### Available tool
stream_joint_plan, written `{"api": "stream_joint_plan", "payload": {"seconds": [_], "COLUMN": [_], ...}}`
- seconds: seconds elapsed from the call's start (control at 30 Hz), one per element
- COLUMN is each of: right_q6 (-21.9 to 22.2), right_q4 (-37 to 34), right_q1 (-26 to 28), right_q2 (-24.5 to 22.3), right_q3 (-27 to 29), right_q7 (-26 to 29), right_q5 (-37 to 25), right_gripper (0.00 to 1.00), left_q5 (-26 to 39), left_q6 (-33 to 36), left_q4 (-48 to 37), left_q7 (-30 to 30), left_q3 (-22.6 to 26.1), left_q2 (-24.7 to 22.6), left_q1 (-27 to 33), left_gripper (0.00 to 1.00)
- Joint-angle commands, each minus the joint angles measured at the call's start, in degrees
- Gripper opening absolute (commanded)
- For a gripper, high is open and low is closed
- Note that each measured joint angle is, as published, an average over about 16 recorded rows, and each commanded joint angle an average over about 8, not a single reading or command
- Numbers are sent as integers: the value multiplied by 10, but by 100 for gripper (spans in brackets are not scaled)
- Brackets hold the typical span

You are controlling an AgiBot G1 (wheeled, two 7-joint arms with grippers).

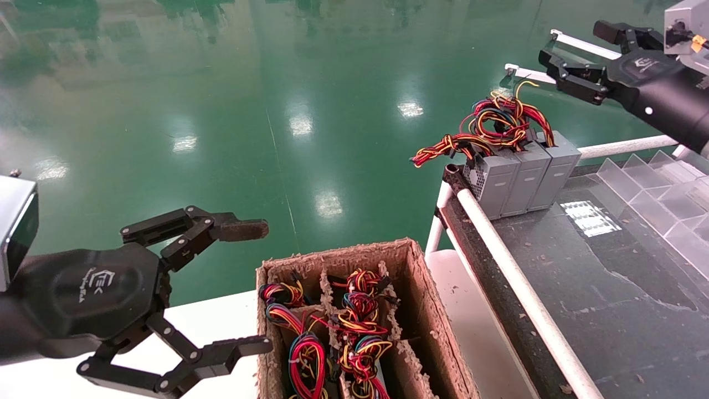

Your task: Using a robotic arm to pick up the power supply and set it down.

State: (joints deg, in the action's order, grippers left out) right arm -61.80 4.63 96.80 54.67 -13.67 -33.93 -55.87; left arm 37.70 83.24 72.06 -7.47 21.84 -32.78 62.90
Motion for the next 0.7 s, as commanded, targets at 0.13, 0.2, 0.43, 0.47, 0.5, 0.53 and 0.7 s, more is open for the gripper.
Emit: {"api": "stream_joint_plan", "payload": {"seconds": [0.13,0.2,0.43,0.47,0.5,0.53,0.7], "right_q6": [-23,-31,-61,-65,-70,-74,-96], "right_q4": [56,81,168,181,193,206,269], "right_q1": [-29,-42,-86,-93,-99,-106,-138], "right_q2": [-17,-24,-49,-53,-56,-60,-78], "right_q3": [-1,-2,-5,-5,-6,-6,-9], "right_q7": [39,55,112,120,128,136,177], "right_q5": [13,18,36,38,41,43,56], "right_gripper": [100,100,100,100,100,100,100], "left_q5": [0,0,0,0,0,0,0], "left_q6": [0,0,0,0,0,0,0], "left_q4": [0,0,0,0,0,0,0], "left_q7": [0,0,0,0,0,0,0], "left_q3": [0,0,0,0,0,0,0], "left_q2": [0,0,0,0,0,0,0], "left_q1": [0,0,0,0,0,0,0], "left_gripper": [100,100,100,100,100,100,100]}}
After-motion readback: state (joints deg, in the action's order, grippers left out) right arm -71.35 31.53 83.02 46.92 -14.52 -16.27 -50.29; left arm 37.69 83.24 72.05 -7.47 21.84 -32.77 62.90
